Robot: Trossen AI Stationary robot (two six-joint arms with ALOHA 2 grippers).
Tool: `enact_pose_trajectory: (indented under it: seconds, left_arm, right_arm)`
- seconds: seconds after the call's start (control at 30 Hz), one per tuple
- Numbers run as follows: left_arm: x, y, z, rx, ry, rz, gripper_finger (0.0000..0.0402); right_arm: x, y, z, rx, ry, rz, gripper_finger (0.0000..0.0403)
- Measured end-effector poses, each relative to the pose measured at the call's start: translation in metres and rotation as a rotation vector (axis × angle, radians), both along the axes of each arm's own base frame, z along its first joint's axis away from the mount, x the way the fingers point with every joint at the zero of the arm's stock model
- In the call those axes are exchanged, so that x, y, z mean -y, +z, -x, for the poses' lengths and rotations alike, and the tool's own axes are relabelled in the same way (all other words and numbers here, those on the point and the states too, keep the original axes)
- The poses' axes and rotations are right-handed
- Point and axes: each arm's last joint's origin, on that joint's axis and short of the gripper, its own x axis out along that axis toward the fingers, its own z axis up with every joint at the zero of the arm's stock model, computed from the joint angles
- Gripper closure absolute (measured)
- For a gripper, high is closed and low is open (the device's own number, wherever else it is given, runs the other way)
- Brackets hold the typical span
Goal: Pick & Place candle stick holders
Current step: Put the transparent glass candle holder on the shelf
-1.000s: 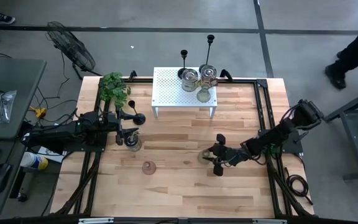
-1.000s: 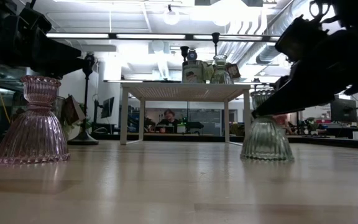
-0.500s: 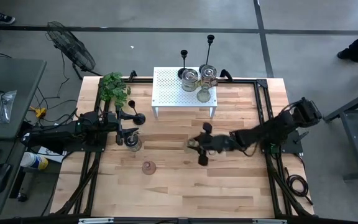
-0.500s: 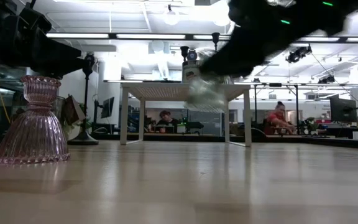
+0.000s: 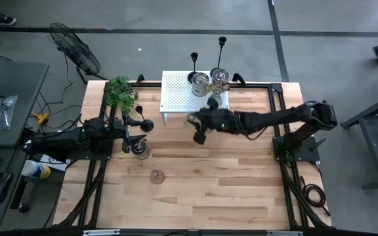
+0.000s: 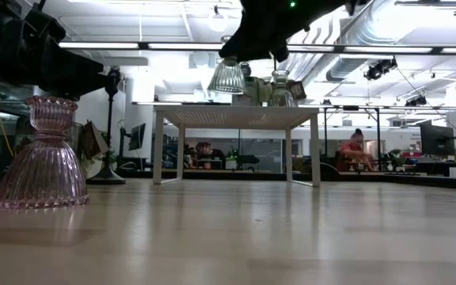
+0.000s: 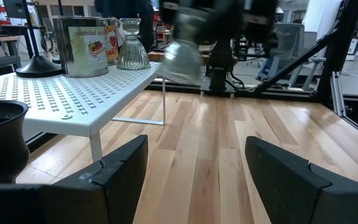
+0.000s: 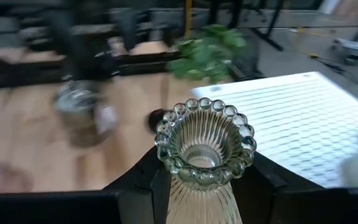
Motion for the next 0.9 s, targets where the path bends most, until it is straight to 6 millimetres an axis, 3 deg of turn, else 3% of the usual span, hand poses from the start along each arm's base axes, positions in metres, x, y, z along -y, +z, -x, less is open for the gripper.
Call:
enact_pose_trajectory:
  seconds: [0.2, 0.43, 0.9]
  left_arm:
    - [0.0, 0.0, 0.0, 0.0, 0.0, 0.0, 0.0137]
    - [0.0, 0.0, 0.0, 0.0, 0.0, 0.0, 0.0137]
    - [0.0, 0.0, 0.0, 0.0, 0.0, 0.0, 0.0137]
  right_arm:
    - [0.035, 0.013, -0.001, 0.042, -0.101, 0.001, 0.0279]
    - [0.064, 0.012, 0.005, 0.03, -0.188, -0.019, 0.0278]
    - [0.083, 0.001, 0.002, 0.007, -0.236, -0.048, 0.0278]
